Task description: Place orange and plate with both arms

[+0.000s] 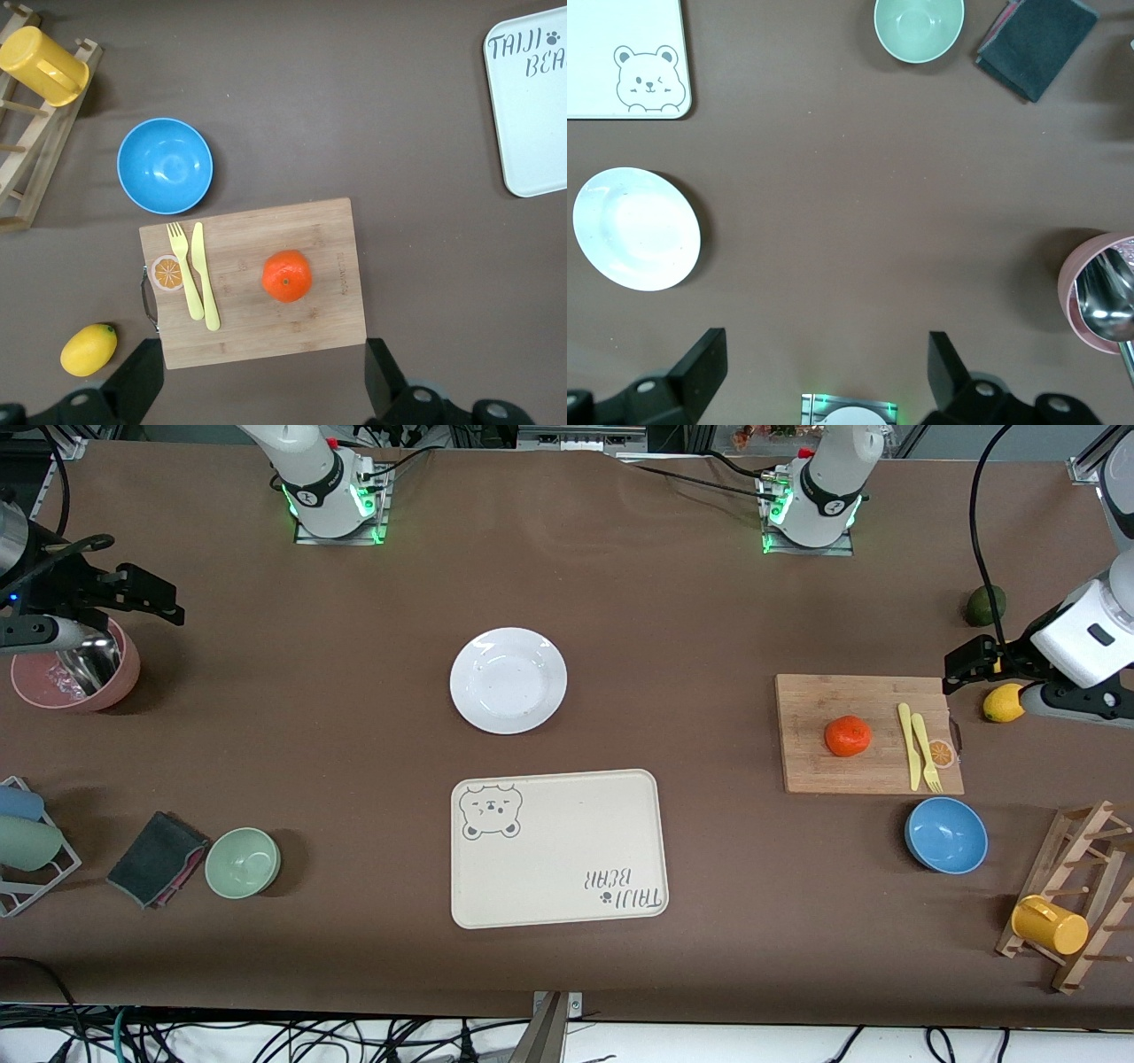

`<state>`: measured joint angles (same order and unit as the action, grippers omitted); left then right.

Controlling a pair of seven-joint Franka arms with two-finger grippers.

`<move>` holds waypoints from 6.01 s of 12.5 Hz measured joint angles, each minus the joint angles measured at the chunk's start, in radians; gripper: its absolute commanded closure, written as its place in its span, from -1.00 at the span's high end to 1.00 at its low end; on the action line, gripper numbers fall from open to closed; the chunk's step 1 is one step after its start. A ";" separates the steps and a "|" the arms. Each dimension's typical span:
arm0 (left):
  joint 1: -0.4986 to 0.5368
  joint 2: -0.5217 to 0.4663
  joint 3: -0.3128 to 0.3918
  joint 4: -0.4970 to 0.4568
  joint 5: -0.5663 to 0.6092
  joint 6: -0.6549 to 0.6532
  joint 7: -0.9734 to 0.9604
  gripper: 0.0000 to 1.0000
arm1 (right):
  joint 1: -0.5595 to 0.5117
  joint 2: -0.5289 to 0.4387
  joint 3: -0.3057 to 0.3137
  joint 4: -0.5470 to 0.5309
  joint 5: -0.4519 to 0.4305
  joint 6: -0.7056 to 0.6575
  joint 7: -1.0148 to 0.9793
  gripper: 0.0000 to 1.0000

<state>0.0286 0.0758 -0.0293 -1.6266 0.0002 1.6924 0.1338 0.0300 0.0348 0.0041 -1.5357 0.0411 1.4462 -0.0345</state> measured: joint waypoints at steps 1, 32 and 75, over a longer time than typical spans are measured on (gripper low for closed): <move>0.000 -0.003 0.001 0.000 0.000 0.000 0.000 1.00 | 0.000 0.000 0.000 0.000 0.000 0.000 0.000 1.00; 0.047 0.275 0.004 -0.014 0.000 0.054 0.004 1.00 | -0.001 0.000 -0.009 0.000 0.000 -0.005 0.000 1.00; -0.773 0.709 -0.041 0.174 -0.211 0.564 -1.427 -0.90 | -0.002 0.000 -0.011 0.000 0.000 -0.005 0.000 1.00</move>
<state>-0.7444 0.7845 -0.0707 -1.4530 -0.2103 2.2559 -1.2928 0.0283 0.0350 -0.0067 -1.5355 0.0409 1.4408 -0.0345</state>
